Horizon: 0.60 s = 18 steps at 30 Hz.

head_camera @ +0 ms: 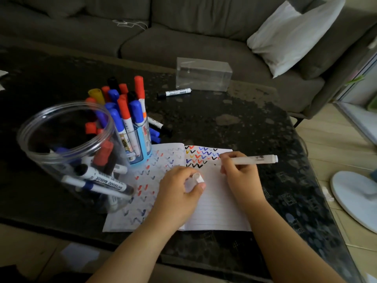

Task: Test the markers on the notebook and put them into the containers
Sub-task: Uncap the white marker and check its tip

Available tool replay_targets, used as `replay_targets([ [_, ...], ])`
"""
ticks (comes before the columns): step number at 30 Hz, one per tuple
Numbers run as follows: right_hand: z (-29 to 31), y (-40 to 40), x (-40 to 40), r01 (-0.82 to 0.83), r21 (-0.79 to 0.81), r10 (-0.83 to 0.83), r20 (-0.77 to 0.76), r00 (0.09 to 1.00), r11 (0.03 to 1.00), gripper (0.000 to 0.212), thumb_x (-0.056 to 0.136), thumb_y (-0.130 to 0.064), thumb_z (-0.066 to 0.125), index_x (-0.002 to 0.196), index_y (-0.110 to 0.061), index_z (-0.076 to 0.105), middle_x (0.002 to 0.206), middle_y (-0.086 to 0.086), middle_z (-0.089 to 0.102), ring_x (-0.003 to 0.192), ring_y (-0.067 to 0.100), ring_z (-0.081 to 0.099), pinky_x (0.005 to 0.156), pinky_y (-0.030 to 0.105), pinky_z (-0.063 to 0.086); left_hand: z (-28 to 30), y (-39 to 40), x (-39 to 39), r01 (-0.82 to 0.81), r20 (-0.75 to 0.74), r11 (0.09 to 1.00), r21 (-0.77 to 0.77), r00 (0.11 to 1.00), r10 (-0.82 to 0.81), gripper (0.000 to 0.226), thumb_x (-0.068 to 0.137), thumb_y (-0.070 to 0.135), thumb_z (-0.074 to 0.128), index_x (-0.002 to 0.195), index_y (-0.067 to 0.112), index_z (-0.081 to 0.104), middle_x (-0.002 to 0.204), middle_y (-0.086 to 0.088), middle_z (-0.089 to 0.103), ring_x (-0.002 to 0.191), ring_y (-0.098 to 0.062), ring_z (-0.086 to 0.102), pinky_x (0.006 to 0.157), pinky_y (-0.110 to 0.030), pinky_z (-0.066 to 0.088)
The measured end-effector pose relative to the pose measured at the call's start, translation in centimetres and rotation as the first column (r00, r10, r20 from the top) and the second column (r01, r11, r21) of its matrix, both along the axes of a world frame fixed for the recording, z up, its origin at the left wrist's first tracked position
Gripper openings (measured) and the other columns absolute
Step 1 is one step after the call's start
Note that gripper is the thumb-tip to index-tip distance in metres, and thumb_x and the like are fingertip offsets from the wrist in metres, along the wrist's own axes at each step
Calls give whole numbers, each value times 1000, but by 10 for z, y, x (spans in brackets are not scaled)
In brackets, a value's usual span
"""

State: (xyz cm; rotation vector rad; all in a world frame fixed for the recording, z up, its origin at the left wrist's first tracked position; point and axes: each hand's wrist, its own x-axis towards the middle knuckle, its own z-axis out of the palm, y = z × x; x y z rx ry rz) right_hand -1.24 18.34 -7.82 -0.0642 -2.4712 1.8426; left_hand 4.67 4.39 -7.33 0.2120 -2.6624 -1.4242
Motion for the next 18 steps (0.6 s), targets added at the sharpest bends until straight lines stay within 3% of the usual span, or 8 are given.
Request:
replay_targets([
  [1,8,2,6,-8,-54,9,16,1000,998,12,91,-24,60,84,-15,64,62,-6,60,56,0,53,56,16,44,4,-2,2,-38,41,991,126,999,33,15,87,28,62,102,30,60,104,16,57,95,0,52,76,-9,40],
  [3,26,6,20,-59,-155,63,23,998,986,8,89,-22,63,87,-14,65,63,-7,61,59,3,53,56,19,46,12,-4,6,-135,140,918,373,986,88,9,85,27,65,93,29,64,97,14,65,91,-2,60,79,-19,48],
  [5,45,9,38,-119,-224,124,8,992,967,8,88,-16,63,90,-9,66,64,-4,61,59,7,52,54,20,45,22,-5,11,-216,218,787,578,970,106,7,83,21,69,89,24,68,87,8,71,85,-12,67,83,-32,54],
  [7,59,13,54,-146,-280,149,-11,989,949,13,92,-12,56,91,-3,65,62,2,60,56,9,49,50,19,42,33,-4,20,-222,224,667,711,971,85,8,80,12,69,86,18,69,80,0,73,80,-17,70,81,-34,56],
  [11,81,17,83,-173,-299,168,-44,985,939,22,95,-14,48,88,2,61,60,4,58,52,10,46,49,19,40,58,-4,49,-111,116,598,794,993,30,15,70,15,70,85,14,70,81,-8,73,76,-18,70,70,-26,56],
  [18,109,17,122,-262,-284,248,-86,965,922,18,94,-12,50,83,2,54,57,5,58,50,7,47,48,18,40,90,-4,95,24,10,662,749,999,-48,11,82,2,62,85,12,68,77,-4,73,71,-16,70,68,-21,56],
])
